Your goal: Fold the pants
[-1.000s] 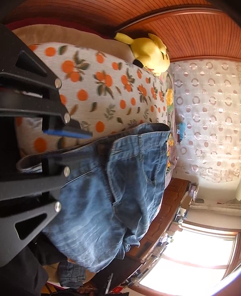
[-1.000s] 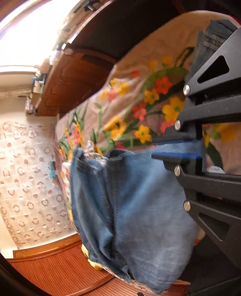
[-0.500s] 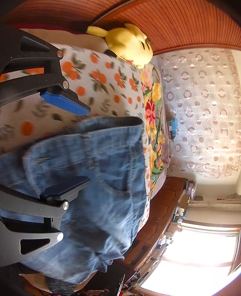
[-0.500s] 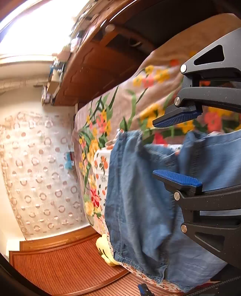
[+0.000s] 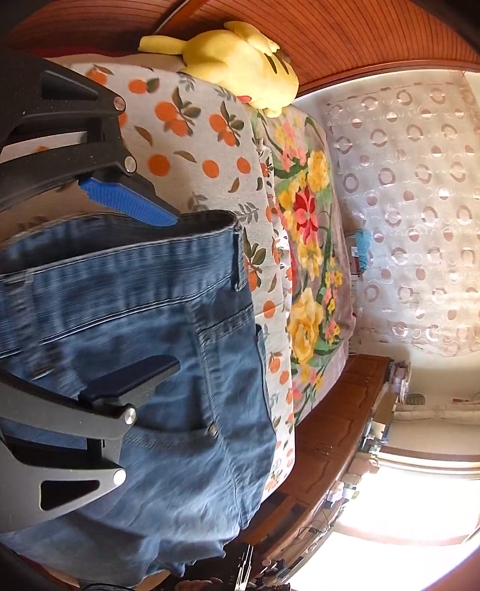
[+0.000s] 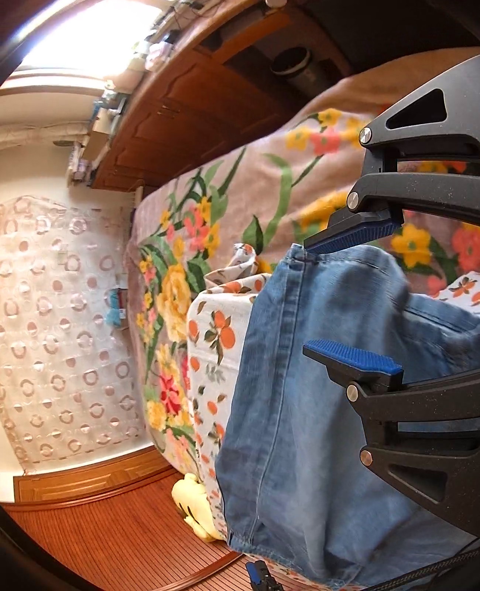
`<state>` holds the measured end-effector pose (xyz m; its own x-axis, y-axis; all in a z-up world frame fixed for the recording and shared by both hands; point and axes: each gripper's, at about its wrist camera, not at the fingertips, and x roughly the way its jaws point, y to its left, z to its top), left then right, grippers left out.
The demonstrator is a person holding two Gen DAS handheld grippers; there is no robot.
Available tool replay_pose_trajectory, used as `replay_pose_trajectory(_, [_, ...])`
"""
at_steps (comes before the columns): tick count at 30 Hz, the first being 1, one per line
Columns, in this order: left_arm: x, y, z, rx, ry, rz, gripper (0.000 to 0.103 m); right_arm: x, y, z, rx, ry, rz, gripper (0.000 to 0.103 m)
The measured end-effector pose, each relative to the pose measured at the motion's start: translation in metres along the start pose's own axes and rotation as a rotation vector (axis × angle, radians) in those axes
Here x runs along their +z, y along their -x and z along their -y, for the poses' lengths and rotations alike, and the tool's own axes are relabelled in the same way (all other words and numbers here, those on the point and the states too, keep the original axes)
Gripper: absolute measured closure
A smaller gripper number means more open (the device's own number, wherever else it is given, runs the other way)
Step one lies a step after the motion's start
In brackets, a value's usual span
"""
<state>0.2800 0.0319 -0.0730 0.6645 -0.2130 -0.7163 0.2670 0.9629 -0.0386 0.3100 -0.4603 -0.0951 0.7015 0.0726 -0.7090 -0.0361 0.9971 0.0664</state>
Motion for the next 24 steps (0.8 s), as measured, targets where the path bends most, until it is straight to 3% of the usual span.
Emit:
replay_pose_trajectory(7, [0.007,-0.037,-0.01,-0.016,0.033,-0.07,0.03,0.021,-0.048,0.028,0.044,-0.079,-0.08,0.053])
replay_pose_trajectory(15, [0.009,-0.036,-0.002,-0.062,0.004,-0.052,0.058,0.033,-0.071,0.046,0.123,-0.162,-0.112,0.053])
replay_pose_trajectory(17, [0.011,-0.032,0.001,-0.075,-0.003,-0.033,0.069,0.034,-0.072,0.046,0.131,-0.155,-0.11,0.062])
replay_pose_trajectory(19, [0.014,-0.026,0.003,-0.067,-0.009,-0.005,0.081,0.033,-0.071,0.043,0.11,-0.126,-0.111,0.082])
replay_pose_trajectory(21, [0.017,-0.023,-0.001,-0.073,0.009,0.011,0.092,0.031,-0.069,0.039,0.095,-0.101,-0.106,0.093])
replay_pose_trajectory(22, [0.018,-0.02,-0.004,-0.082,0.022,0.024,0.098,0.031,-0.065,0.039,0.089,-0.098,-0.09,0.096])
replay_pose_trajectory(24, [0.019,-0.019,-0.007,-0.082,0.022,0.028,0.099,0.034,-0.055,0.038,0.085,-0.087,-0.058,0.097])
